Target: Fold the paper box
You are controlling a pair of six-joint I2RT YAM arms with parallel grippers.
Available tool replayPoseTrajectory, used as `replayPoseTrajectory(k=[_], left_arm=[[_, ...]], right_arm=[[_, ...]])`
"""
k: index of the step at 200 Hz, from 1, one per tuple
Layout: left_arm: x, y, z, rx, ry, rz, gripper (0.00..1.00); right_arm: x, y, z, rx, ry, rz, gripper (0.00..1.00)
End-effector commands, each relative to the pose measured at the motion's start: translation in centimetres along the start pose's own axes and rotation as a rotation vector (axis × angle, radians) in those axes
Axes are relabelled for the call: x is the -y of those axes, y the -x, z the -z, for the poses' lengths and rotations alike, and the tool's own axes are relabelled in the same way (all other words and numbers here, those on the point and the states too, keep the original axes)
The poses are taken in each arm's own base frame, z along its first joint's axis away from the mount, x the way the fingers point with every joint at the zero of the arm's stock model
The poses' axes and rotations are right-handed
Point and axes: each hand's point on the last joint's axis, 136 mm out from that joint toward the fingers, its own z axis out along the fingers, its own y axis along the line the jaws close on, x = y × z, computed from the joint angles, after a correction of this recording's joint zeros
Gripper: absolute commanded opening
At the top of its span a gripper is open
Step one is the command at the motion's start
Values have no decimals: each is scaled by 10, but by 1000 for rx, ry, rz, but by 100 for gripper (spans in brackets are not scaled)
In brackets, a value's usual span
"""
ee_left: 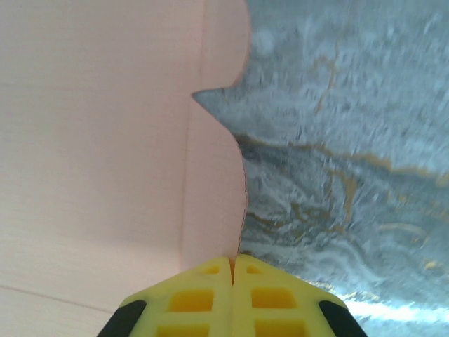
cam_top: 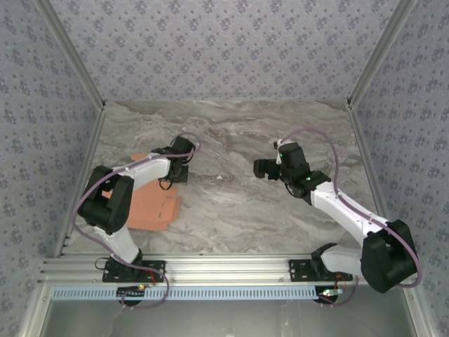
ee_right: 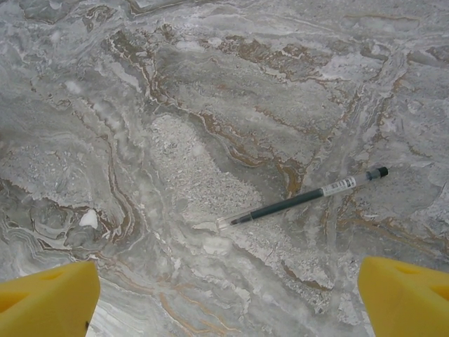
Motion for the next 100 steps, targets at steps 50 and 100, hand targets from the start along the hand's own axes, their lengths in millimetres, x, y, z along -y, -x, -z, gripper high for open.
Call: replayPoseTrajectory(k=[50,100], left_arm=[[-7,98,160,411,-250,218,0],[-40,124,252,648,-346,411,0]], right_arm=[[-92,15,35,30,337,325,95],[-151,26,61,138,529,548,90]])
